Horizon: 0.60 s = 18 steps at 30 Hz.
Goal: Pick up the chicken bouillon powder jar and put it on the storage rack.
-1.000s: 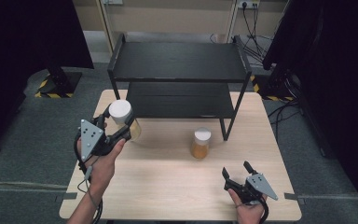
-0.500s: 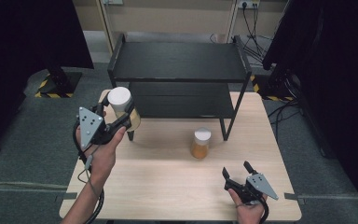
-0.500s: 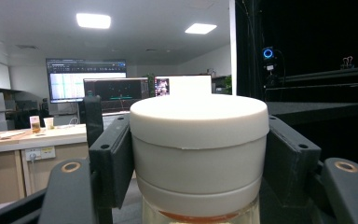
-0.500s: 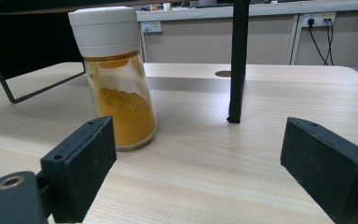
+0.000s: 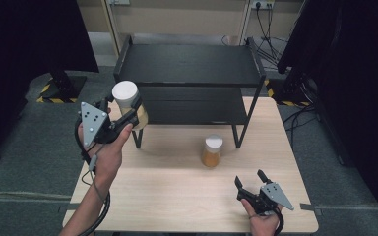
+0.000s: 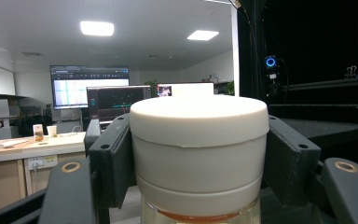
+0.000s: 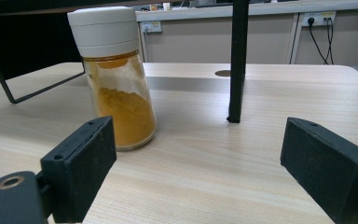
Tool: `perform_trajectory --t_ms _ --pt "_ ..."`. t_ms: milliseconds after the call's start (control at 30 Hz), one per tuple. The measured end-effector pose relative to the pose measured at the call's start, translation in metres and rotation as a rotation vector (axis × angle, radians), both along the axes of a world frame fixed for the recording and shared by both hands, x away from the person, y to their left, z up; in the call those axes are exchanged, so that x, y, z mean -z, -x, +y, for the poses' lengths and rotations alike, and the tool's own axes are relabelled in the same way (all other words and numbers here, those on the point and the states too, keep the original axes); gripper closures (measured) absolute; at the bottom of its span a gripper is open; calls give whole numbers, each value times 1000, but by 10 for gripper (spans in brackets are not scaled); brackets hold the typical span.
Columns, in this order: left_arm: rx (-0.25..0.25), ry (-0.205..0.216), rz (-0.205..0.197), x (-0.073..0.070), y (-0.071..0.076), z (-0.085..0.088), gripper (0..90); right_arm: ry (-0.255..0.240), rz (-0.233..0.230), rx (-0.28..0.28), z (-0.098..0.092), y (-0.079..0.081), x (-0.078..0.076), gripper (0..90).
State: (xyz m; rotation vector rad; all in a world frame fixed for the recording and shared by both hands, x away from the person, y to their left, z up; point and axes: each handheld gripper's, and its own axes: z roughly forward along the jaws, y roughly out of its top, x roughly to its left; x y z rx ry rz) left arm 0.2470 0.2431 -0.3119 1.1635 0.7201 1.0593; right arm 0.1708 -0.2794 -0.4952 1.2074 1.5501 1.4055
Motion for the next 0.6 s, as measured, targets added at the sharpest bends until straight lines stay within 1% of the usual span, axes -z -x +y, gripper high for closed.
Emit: perform_trajectory --t_ms 333,600 --pt "-5 0 -15 -15 -1 -3 339 1 1 0 0 0 0 106" --pt "-7 10 -17 -27 -3 -4 339 0 3 0 0 0 0 106"
